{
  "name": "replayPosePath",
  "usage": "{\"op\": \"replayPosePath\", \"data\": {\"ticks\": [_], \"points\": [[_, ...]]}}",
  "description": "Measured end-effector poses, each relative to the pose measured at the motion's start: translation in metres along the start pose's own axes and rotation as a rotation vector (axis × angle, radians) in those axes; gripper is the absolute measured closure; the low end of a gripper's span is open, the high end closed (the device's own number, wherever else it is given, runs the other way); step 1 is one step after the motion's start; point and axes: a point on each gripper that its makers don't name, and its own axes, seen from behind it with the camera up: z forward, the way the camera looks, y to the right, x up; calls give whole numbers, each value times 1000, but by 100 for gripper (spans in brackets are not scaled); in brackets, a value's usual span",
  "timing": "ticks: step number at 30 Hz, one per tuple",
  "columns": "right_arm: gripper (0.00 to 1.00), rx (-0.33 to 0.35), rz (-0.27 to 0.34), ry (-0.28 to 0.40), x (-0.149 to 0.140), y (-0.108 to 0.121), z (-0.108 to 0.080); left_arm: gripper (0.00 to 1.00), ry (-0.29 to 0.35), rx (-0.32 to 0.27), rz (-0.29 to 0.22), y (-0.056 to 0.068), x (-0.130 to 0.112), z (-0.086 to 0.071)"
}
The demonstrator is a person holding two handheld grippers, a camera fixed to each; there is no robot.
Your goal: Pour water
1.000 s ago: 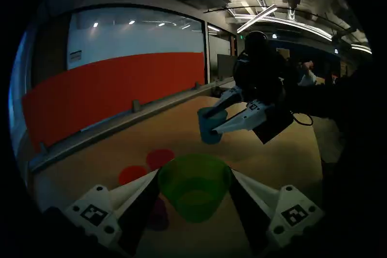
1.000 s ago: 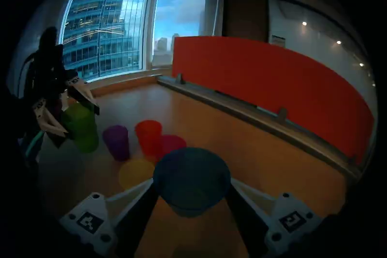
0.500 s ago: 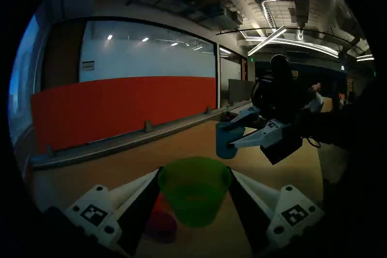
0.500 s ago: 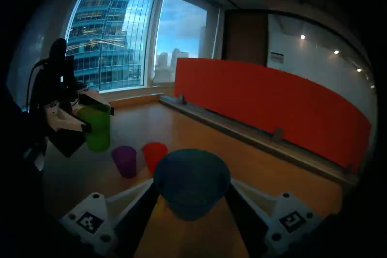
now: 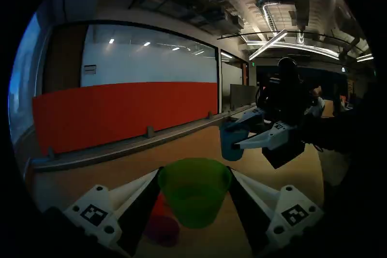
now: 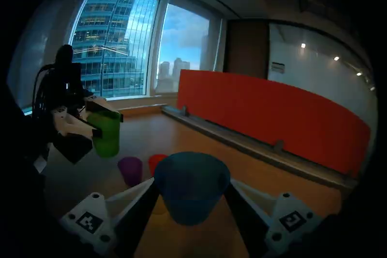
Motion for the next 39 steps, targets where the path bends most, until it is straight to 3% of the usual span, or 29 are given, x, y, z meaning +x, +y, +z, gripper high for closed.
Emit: {"op": "replayPosePath", "data": {"ticks": [14,29,39], "points": [[9,-5,17,77,19,-3,-1,11,17,13,6,-5,7,3],[9,1,12,90,26,-7,0,11,18,14,34,-7,11,3],[10,33,10,101,28,-20,-1,11,25,25,92,-10,20,3]]}}
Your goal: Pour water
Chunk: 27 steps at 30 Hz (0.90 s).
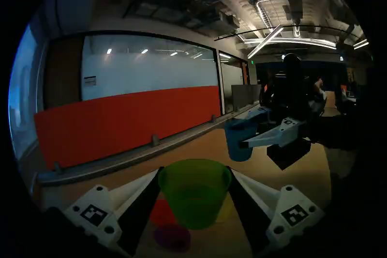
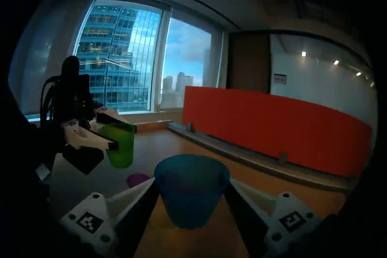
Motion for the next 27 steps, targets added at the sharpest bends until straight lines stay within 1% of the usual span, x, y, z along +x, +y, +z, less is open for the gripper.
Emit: {"op": "replayPosePath", "data": {"ticks": [8,14,27], "points": [[10,37,-4,2,-3,-19,4,11,17,20,92,-4,19,-2],[10,74,5,2,-8,-35,8,11,20,36,163,-6,33,-2],[10,172,12,0,-17,-81,22,11,10,48,334,1,58,0]]}}
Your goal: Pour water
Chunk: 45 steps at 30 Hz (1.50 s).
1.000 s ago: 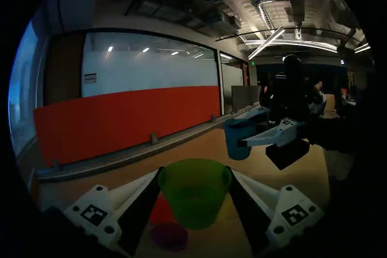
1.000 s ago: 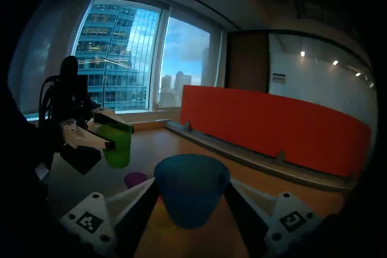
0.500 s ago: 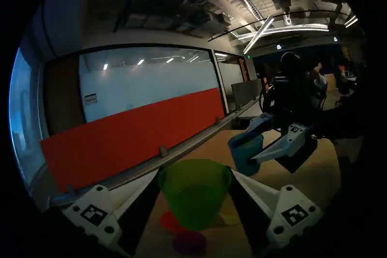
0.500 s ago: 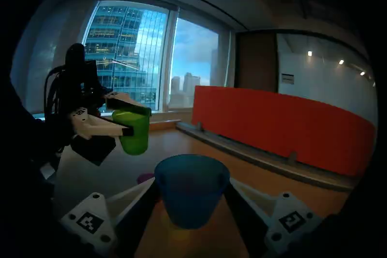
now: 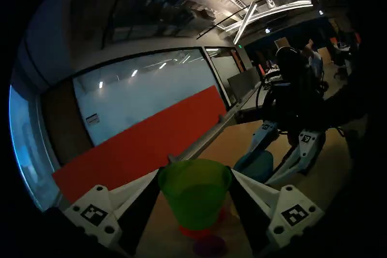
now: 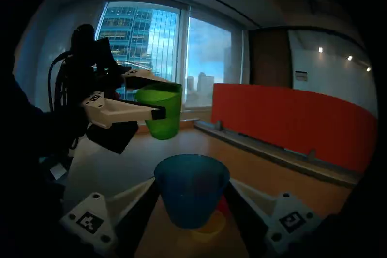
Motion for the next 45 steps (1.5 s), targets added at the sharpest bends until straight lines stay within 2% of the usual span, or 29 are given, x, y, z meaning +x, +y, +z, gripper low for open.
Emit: {"op": "replayPosePath", "data": {"ticks": [9,21,45], "points": [[10,55,0,10,2,-24,13,11,-15,3,112,2,11,0],[10,99,-18,16,4,-42,21,11,-40,12,248,1,22,-2],[10,135,-22,17,5,-55,29,11,-48,46,450,-3,38,-3]]}}
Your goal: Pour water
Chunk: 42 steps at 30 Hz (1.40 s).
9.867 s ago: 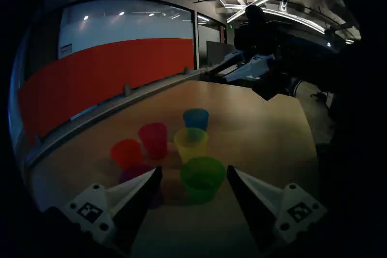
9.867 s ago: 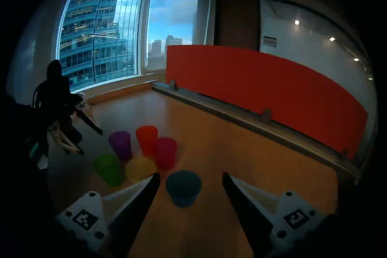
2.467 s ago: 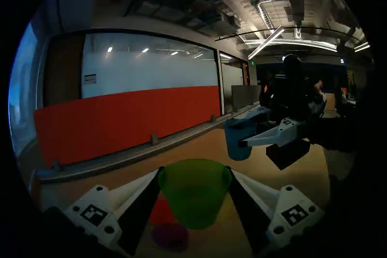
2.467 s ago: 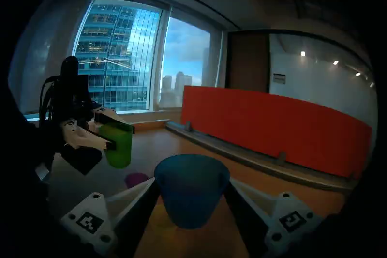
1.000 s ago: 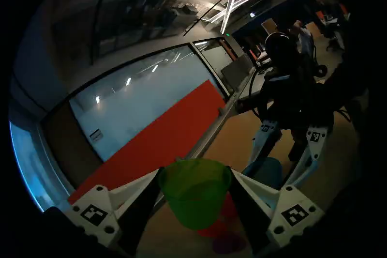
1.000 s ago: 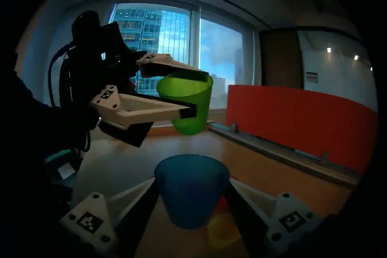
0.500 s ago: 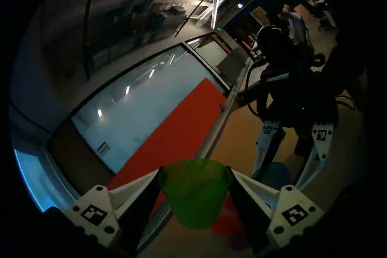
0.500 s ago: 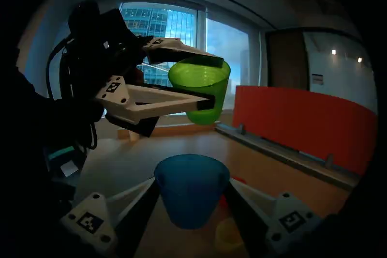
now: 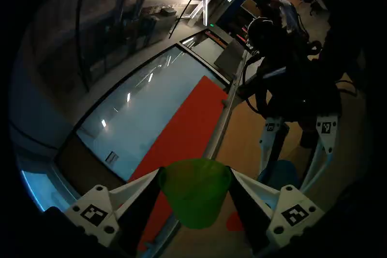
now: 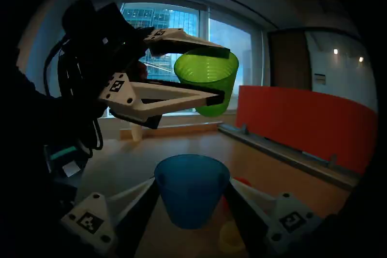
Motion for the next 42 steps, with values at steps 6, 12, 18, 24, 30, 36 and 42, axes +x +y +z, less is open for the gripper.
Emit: {"op": "replayPosePath", "data": {"ticks": [6,12,18,24,30,36,42], "points": [[10,-1,1,1,0,1,1,10,-1,12,54,-3,4,2],[10,0,2,4,1,1,2,11,0,20,95,-5,7,2],[11,1,0,5,2,2,3,10,0,31,141,-6,10,3],[10,-3,0,7,3,3,3,11,5,31,170,-7,12,3],[10,-5,1,8,4,4,3,11,6,38,203,-10,14,3],[11,-5,0,12,5,4,2,11,3,41,231,-10,15,3],[10,-3,-3,14,7,5,2,11,3,47,258,-11,16,1]]}}
